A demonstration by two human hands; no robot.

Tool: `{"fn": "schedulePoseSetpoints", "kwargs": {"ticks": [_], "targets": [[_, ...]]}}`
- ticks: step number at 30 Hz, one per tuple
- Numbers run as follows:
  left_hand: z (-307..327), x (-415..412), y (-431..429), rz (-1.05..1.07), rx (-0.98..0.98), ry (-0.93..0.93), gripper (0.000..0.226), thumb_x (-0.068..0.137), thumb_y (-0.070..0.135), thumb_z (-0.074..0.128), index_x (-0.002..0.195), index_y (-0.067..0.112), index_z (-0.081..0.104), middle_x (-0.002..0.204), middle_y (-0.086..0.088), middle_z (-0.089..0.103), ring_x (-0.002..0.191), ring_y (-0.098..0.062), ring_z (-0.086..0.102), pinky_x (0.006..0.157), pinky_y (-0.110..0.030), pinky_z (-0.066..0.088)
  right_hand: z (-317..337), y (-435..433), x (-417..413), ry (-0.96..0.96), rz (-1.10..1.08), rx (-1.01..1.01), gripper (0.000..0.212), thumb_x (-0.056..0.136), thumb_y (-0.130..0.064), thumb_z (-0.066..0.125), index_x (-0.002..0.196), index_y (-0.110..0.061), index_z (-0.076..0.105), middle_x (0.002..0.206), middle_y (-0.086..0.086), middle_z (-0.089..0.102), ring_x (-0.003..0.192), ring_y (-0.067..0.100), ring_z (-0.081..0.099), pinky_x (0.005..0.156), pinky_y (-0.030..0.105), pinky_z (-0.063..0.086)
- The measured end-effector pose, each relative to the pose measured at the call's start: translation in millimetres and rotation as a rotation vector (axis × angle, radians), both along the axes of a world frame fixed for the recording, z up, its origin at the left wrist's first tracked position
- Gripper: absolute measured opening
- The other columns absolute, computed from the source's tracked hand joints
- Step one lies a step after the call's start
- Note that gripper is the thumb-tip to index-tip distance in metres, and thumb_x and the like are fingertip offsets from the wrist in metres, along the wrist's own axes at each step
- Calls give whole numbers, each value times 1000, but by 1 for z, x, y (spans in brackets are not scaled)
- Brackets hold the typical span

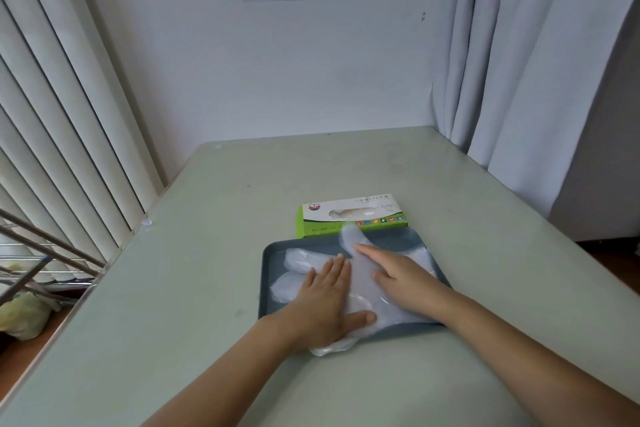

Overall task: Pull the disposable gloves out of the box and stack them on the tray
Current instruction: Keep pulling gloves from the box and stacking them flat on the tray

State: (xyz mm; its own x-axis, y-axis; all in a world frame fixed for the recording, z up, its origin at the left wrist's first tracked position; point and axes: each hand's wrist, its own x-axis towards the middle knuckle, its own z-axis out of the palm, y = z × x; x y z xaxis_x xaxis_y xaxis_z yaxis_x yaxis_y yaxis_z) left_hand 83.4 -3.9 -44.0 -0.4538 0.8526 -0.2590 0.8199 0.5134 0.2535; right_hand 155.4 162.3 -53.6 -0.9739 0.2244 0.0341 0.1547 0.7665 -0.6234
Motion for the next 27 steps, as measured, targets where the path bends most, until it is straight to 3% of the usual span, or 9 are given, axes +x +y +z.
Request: {"fn": "schedulePoseSetpoints", "kwargs": {"ticks": [5, 8, 12, 14, 16, 21, 24, 27], "targets": [[9, -11, -13, 183, -75, -92, 70, 102, 47, 28, 154, 13, -3, 160, -14, -15, 148, -26, -14, 119, -39, -1, 0, 2, 0, -4, 26, -34, 46, 96, -9, 48, 139, -25, 45, 140, -12, 47, 121, -2, 42, 87, -1, 26], [29, -14, -18, 270, 126, -271, 59, 103, 41, 30, 154, 15, 14, 161, -5, 6, 149, -22, 2, 117, -31, 7, 7, 5, -6, 56, 19, -90, 37, 94, -10, 54, 128, -25, 58, 130, -17, 54, 119, -6, 46, 97, 7, 33], [48, -44, -5, 306, 400, -153, 46, 102, 36, 39, 143, 14, 41, 148, -3, 41, 138, -21, 36, 112, -30, 24, 32, 17, -25, 260, -63, -65, 26, 89, -16, 65, 113, -23, 70, 117, -17, 62, 110, -3, 55, 97, 9, 38], [50, -60, 6, 341, 402, -111, 44, 101, 33, 42, 142, 16, 44, 148, -5, 42, 135, -22, 39, 108, -26, 26, 45, 26, -37, 277, -54, 31, 26, 86, -13, 68, 111, -20, 71, 117, -7, 64, 109, 5, 57, 88, 2, 34], [49, -77, 18, 373, 406, -101, 45, 99, 30, 47, 142, 18, 45, 147, -4, 43, 132, -22, 42, 103, -24, 30, 51, 37, -52, 234, -64, 130, 26, 84, -10, 68, 110, -18, 71, 118, 0, 64, 109, 14, 57, 83, 7, 33], [40, -105, 42, 383, 436, -152, 54, 95, 29, 57, 145, 17, 40, 148, -1, 42, 132, -17, 42, 96, -18, 29, 48, 52, -81, 94, -105, 143, 20, 87, -13, 63, 103, -16, 74, 117, 2, 61, 110, 17, 55, 84, 18, 36], [29, -115, 49, 372, 382, -232, 69, 92, 37, 61, 150, 18, 30, 158, -1, 24, 143, -16, 27, 109, -23, 21, 49, 51, -89, 49, -96, 109, 16, 85, -20, 69, 97, -13, 77, 115, 10, 62, 109, 21, 54, 88, 27, 40], [22, -123, 53, 362, 366, -276, 74, 92, 37, 62, 152, 14, 24, 160, -1, 14, 145, -15, 20, 111, -23, 17, 45, 49, -97, 43, -90, 107, 21, 83, -27, 73, 94, -10, 78, 120, 21, 58, 111, 28, 53, 93, 36, 43]]}}
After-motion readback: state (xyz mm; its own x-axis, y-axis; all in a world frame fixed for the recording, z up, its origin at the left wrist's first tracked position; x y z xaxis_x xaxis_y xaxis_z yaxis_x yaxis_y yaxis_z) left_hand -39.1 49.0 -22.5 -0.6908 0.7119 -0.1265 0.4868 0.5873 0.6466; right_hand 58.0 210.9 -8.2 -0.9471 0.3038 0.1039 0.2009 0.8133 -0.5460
